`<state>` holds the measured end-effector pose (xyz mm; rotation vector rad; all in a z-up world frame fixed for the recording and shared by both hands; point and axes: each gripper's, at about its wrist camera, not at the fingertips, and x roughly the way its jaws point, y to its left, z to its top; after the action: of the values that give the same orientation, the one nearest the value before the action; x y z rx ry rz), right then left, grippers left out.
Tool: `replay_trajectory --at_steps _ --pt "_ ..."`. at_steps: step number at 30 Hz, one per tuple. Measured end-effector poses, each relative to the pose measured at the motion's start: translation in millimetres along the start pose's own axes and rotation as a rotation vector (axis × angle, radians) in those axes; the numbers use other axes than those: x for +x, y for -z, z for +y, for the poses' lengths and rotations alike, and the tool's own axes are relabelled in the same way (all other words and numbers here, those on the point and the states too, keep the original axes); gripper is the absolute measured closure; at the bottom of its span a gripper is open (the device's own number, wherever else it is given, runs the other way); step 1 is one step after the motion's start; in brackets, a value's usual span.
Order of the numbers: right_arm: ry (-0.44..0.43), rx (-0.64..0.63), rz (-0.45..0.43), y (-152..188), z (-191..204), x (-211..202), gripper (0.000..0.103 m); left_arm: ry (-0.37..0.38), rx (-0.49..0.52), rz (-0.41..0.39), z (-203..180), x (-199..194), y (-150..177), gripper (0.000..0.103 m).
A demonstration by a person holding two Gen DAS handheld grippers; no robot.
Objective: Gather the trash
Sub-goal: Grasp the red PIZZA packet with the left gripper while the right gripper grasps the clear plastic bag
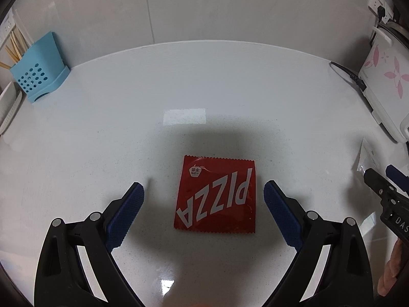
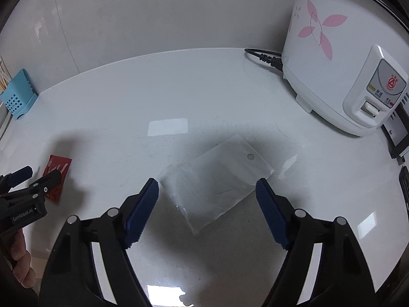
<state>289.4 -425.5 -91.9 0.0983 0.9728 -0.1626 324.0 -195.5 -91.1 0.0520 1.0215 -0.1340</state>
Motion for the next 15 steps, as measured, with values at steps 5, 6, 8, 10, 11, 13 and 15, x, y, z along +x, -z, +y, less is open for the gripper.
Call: replay_trajectory --at_steps 5,6,8,10,11,13,15 --pt "0.009 -0.010 0.006 -2 4 7 0.038 -0.016 0.004 0.001 0 10 0 0.010" --pt "0.006 -0.009 0.008 -3 4 8 0.041 -0.017 0.003 0.000 0 10 0 0.010" --pt "-0.007 -0.004 0.012 -4 5 9 0.045 -0.016 0.000 0.001 -1 10 0 0.011" --pt "-0.011 -0.011 0.016 -4 7 11 0.051 -0.028 0.006 0.002 -2 9 2 0.012" --pt "-0.011 -0.016 0.018 -4 9 11 0.052 -0.030 0.009 0.000 -3 8 3 0.014" --pt "-0.018 -0.024 0.019 -4 11 12 0.063 -0.029 0.012 0.001 -5 6 4 0.019" --pt "-0.029 -0.023 0.022 -4 12 12 0.071 -0.033 0.007 0.000 -6 4 5 0.023"
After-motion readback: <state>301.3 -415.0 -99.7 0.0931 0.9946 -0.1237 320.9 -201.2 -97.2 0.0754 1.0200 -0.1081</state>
